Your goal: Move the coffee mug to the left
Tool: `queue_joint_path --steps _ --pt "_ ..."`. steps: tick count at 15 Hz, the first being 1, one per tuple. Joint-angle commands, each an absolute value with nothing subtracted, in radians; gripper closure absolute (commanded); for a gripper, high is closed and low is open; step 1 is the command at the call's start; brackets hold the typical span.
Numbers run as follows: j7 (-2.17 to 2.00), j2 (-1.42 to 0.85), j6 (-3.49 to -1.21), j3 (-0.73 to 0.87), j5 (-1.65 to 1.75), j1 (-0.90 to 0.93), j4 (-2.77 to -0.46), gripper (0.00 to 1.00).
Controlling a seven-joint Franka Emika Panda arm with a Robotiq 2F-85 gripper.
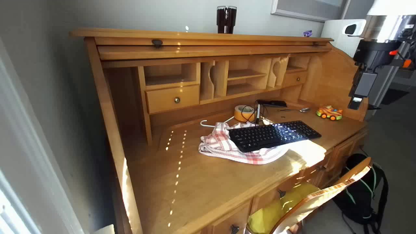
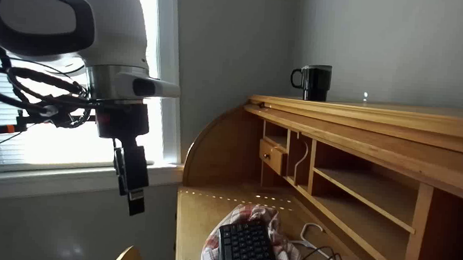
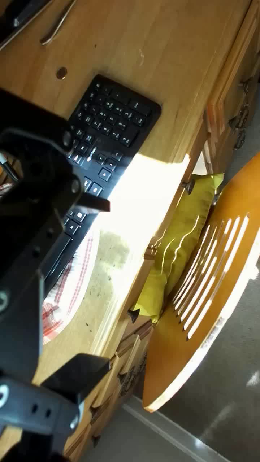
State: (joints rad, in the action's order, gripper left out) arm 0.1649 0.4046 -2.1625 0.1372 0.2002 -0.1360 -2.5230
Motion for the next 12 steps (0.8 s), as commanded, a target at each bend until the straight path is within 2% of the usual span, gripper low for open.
queue_joint_path --steps 1,4,5,6,7,12 --pt "0.165 0.405 -2.160 0.138 0.200 -0.135 -2.522 0.00" --pt "0.165 0.405 -2.160 0.138 0.200 -0.135 -2.522 0.00" --pt "0.119 0.402 -2.162 0.124 0.213 -0.144 -2.519 0.25" --pt "0.084 0.399 -2.154 0.108 0.226 -0.146 -2.511 0.26" --pt "0.062 0.395 -2.141 0.099 0.218 -0.143 -2.498 0.32" --pt "-0.106 0.338 -2.187 0.045 0.190 -0.130 -2.379 0.73"
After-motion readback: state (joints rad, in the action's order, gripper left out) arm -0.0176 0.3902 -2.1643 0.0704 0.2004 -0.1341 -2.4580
